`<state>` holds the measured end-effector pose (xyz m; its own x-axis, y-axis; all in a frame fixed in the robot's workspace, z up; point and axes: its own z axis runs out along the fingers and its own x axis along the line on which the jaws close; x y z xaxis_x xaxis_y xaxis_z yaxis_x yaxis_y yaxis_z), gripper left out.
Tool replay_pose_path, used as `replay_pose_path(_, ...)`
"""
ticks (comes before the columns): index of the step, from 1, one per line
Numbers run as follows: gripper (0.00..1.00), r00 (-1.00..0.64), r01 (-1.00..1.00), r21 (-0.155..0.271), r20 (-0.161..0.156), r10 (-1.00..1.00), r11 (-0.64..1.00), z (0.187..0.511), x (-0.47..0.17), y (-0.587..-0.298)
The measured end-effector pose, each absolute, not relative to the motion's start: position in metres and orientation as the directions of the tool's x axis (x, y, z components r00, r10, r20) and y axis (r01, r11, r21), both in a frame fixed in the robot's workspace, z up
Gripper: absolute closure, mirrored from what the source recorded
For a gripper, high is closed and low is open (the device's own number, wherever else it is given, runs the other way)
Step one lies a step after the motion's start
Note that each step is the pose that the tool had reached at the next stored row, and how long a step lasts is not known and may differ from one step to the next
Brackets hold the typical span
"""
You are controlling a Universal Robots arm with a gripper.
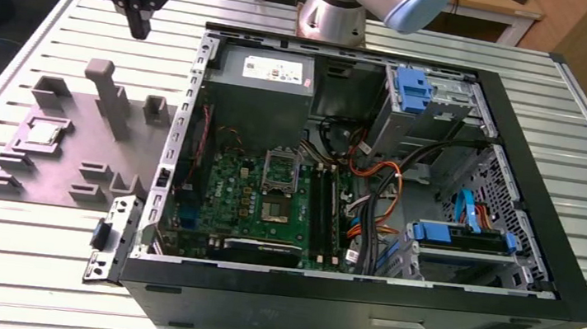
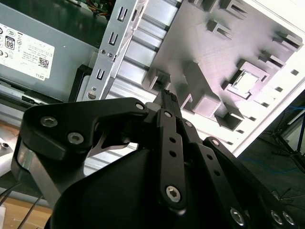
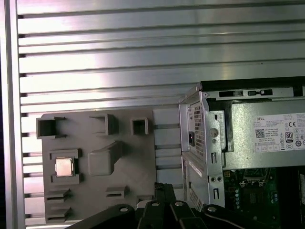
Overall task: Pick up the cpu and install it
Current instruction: 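Reach for the cpu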
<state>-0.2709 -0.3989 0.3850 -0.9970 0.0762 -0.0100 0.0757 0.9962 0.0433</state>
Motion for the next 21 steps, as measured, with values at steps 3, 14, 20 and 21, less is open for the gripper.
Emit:
replay_pose_path(3, 0.89, -0.997, 0.076, 0.043, -0.01, 0.076, 0.996, 0.3848, -0.2729, -0.3989)
replay_pose_path(14, 0.89, -0.997, 0.076, 0.043, -0.01, 0.076, 0.996, 0.3846, -0.2759, -0.3989)
replay_pose_path(20, 0.89, -0.997, 0.076, 0.043, -0.01, 0.076, 0.996, 0.3846, -0.2786, -0.3989)
replay_pose_path(21, 0.89, -0.997, 0.076, 0.043, -0.01, 0.076, 0.996, 0.3846, -0.2791, -0.3989)
